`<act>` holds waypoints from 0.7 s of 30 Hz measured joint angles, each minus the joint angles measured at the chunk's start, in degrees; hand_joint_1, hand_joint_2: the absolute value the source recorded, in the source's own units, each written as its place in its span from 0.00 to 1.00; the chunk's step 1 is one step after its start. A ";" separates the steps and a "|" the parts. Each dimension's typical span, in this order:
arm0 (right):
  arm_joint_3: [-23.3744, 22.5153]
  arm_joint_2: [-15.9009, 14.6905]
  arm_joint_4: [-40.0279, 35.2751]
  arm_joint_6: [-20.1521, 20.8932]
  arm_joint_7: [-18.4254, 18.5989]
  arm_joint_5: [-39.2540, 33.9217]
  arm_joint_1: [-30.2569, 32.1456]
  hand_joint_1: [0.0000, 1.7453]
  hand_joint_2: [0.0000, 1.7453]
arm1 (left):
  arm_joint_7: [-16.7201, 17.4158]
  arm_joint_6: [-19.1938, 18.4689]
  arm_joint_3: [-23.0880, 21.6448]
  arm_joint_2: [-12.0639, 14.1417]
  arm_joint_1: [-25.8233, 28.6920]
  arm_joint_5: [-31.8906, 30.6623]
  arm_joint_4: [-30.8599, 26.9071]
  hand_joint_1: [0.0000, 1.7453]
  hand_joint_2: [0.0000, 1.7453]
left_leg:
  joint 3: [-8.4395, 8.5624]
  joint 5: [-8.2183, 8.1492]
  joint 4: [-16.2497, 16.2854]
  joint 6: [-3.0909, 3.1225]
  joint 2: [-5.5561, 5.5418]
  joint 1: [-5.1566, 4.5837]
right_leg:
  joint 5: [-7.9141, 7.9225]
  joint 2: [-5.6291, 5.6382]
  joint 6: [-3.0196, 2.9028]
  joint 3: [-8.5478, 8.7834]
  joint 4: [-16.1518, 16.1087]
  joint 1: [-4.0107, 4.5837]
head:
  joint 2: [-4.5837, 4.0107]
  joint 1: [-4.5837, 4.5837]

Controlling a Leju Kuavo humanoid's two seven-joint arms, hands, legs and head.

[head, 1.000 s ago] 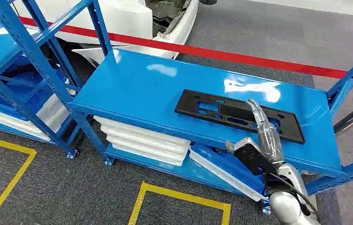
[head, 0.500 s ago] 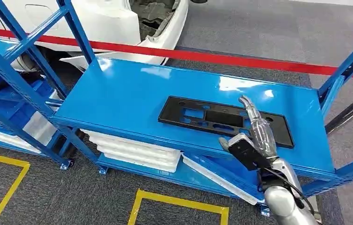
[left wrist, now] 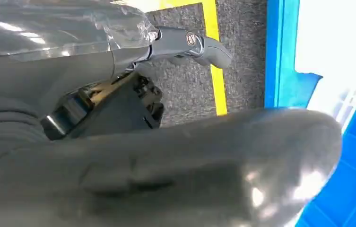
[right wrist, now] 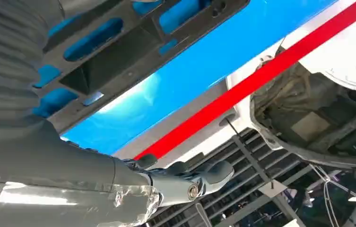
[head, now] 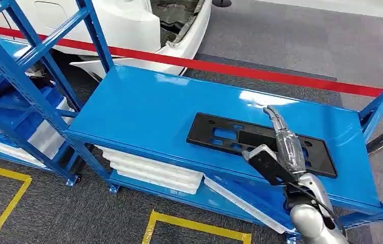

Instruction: Take the parts from the cabinet and place them on the table.

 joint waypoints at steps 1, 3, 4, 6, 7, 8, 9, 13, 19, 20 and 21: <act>0.00 -0.13 0.00 0.02 0.02 0.00 -0.02 0.00 1.00 | 0.00 0.00 0.00 -0.02 0.00 0.00 -0.02 0.00 0.00 | 0.65 -0.42 0.00 -0.22 -0.03 0.10 | 3.75 0.00 -0.04 1.83 -5.18 -0.04 | 0.00 0.28; 0.02 -0.35 0.04 0.22 0.13 0.00 -0.06 0.00 1.00 | 0.00 0.00 0.00 -0.02 -0.05 0.00 0.00 0.00 0.00 | 1.60 -1.18 -0.03 -0.86 -0.04 0.16 | 7.11 0.02 -0.11 4.45 -12.39 0.00 | 0.00 0.83; 0.07 -0.39 0.04 0.57 0.39 0.00 -0.12 0.00 1.00 | 0.00 0.02 0.00 -0.02 -0.15 0.00 0.00 0.00 0.00 | 1.39 -1.36 0.23 -1.18 -0.07 0.12 | 4.43 -0.22 -0.67 4.21 -12.86 0.50 | 0.00 0.94; 0.11 -0.46 0.04 1.25 0.61 0.04 0.03 0.00 1.00 | 0.04 0.02 0.00 -0.02 -0.03 0.00 -0.02 0.00 0.00 | 1.75 -1.72 0.76 -2.03 0.02 0.04 | 6.29 -0.21 -2.05 4.31 -12.70 0.50 | 0.00 0.83; 0.22 -0.46 0.04 1.57 0.74 0.07 -0.09 0.00 1.00 | 0.07 0.02 0.00 -0.02 -0.09 0.00 -0.02 0.00 0.00 | 2.00 -1.74 0.76 -2.16 0.04 -0.05 | 6.06 -0.20 -2.45 4.76 -12.72 0.42 | 0.00 0.46; 0.30 -0.46 0.04 1.70 0.81 0.13 -0.21 0.00 1.00 | 0.07 0.02 0.00 -0.02 -0.20 0.00 -0.02 0.00 0.00 | 1.94 -2.28 1.51 -2.46 0.04 0.06 | 6.12 -0.13 -2.64 5.31 -13.05 0.20 | 0.00 0.39; 0.28 -0.48 0.04 1.81 0.85 0.18 -0.40 0.00 1.00 | 0.07 0.02 0.00 -0.02 -0.34 0.00 -0.02 0.00 0.00 | 1.53 -2.97 3.55 -2.71 0.06 0.18 | 5.92 -0.21 -2.91 5.82 -13.10 0.19 | 0.00 0.15; 0.50 -0.55 0.09 2.42 1.12 0.07 -0.69 0.00 1.00 | 0.57 1.15 0.00 -0.02 -0.20 -0.04 -0.02 0.00 0.00 | -8.01 -8.66 18.23 -3.39 0.07 0.27 | 5.05 -0.26 -3.71 6.54 -13.02 0.36 | 0.00 -1.16; 0.70 -0.57 0.31 2.82 1.20 -0.11 -1.00 0.00 1.00 | 1.29 3.61 0.00 -0.02 -0.19 -0.02 0.00 0.00 0.00 | -5.32 0.93 3.59 -1.46 0.08 -0.69 | 3.09 -0.04 -3.13 9.27 -13.06 0.63 | 0.00 -1.75; 0.83 -0.61 0.39 2.95 1.31 -0.15 -1.21 0.00 1.00 | 1.37 3.91 0.00 -0.02 -0.20 -0.04 -0.02 0.00 0.00 | -5.04 0.49 2.37 -1.38 -0.02 -0.83 | 2.70 0.01 -2.71 8.93 -13.01 0.66 | 0.00 -2.14; 1.07 -0.63 0.55 3.06 1.40 -0.17 -1.19 0.00 1.00 | 1.66 4.35 0.00 -0.02 0.00 -0.09 -0.02 0.00 0.00 | -5.04 2.68 2.43 -1.24 -0.02 -0.79 | 2.50 -0.02 -2.42 9.34 -13.14 0.62 | 0.00 -2.05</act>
